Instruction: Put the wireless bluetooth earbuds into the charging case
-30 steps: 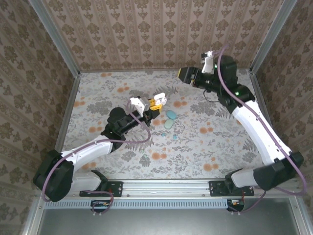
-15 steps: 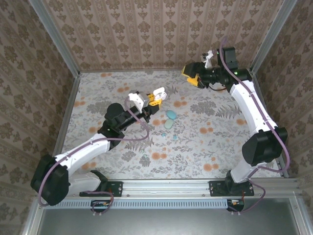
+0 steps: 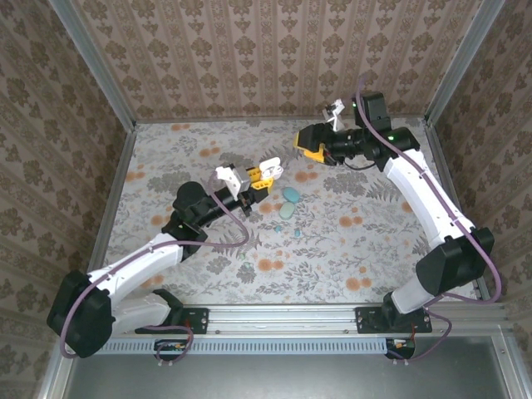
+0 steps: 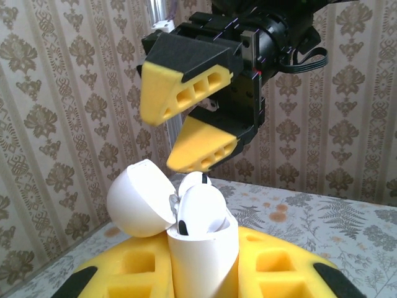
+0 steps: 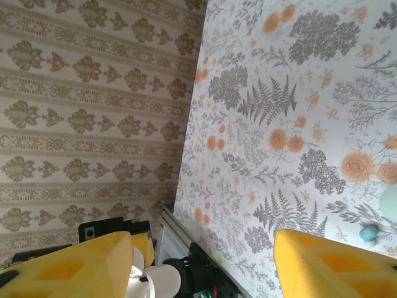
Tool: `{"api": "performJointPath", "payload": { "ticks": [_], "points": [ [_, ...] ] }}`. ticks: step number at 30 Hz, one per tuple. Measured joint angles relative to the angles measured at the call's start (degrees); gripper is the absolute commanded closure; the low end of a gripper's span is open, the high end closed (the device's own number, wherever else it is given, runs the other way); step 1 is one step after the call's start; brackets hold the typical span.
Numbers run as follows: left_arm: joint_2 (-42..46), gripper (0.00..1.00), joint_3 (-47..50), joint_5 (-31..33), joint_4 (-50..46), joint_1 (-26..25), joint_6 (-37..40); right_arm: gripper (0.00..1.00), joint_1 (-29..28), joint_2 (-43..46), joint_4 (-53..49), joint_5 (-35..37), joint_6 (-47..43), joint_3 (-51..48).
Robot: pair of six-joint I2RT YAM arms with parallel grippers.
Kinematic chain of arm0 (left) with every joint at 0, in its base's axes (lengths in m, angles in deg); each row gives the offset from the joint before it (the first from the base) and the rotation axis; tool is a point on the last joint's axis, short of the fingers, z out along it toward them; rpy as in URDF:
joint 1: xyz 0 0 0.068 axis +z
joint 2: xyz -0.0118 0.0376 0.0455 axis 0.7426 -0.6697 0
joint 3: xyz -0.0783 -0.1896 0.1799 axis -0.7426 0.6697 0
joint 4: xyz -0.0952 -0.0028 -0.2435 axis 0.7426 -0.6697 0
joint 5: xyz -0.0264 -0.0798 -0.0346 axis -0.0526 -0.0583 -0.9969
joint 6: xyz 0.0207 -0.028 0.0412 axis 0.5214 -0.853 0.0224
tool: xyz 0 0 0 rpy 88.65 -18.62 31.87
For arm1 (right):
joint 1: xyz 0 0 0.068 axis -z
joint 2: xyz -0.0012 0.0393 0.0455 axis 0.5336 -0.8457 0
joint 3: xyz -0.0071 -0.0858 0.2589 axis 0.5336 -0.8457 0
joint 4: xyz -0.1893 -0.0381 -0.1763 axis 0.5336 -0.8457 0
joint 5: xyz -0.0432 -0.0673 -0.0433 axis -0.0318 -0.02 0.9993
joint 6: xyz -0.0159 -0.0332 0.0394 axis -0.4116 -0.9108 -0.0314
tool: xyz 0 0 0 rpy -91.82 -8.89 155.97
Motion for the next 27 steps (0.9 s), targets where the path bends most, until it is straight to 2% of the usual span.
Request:
{"api": "performJointPath", "payload": {
  "ticks": [15,21,27],
  "points": [
    [-1.8,0.8,-0.6,-1.6,0.0,-1.6,0.0,0.37,-4.7,-7.1,-7.1,-2.0,-5.6,8.7],
    [-1.8,0.8,-0.8,-1.6,0.0,-1.6,0.4,0.39,-5.9,-12.1,-13.7,-2.2,-10.0,13.2],
    [-1.9,0.8,-0.9,-0.5,0.0,-1.9,1.0,0.39,-6.0,-12.5,-18.1,-2.2,-13.8,14.9]
  ]
}}
